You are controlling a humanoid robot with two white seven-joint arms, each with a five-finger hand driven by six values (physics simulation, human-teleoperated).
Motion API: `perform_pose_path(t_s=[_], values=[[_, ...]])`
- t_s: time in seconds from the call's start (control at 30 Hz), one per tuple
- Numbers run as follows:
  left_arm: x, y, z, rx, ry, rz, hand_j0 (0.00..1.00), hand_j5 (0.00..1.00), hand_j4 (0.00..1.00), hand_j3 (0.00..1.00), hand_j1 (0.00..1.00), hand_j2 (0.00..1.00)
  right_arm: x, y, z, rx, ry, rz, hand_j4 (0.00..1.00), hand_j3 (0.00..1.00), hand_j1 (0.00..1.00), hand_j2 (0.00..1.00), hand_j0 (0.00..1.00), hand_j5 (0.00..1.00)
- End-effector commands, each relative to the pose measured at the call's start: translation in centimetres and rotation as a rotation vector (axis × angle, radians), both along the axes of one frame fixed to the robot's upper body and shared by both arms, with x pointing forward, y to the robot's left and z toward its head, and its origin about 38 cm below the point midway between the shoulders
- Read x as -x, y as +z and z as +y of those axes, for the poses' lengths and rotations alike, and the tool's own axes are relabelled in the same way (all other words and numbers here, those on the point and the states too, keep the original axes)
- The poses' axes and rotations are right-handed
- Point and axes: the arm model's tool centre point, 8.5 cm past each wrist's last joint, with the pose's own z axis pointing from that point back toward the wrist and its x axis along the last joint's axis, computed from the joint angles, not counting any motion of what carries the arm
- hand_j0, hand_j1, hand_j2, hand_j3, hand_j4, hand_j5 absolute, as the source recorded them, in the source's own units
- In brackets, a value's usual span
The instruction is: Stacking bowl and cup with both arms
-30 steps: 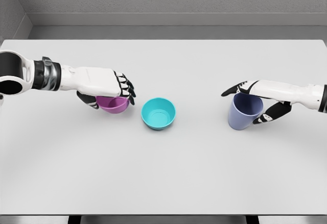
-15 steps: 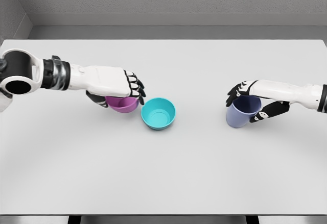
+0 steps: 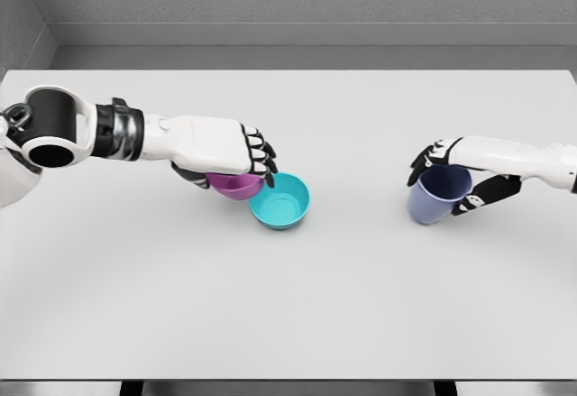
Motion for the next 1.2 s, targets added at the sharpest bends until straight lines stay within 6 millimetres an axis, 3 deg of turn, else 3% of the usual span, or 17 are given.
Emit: perform_pose_path(t_s=[0.0,0.67,1.03,1.17], values=[[0.0,0.1,-0.5,0.004,-0.007,-0.008,0.79,0.79,0.79,0.79,0.79,0.79,0.0,0.3,-0.2,-0.003,-0.005,-0.001,0.65,0.65,0.65,0.65,0.65,0.65],[0.3,-0.5,-3.3,0.022,-0.054,-0.016,0.78,0.78,0.78,0.78,0.78,0.78,-0.3,1.7,0.3,-0.005,0.013,-0.036,0.65,0.65,0.65,0.65,0.65,0.65],[0.4,-0.5,-3.7,0.028,-0.061,-0.015,0.79,0.79,0.79,0.79,0.79,0.79,-0.2,2.6,1.2,-0.011,0.041,-0.06,0.65,0.65,0.65,0.65,0.65,0.65],[0.5,-0.5,-4.1,0.031,-0.069,-0.015,0.84,0.84,0.84,0.84,0.84,0.84,-0.2,2.6,1.2,-0.011,0.041,-0.06,0.65,0.65,0.65,0.65,0.65,0.65]])
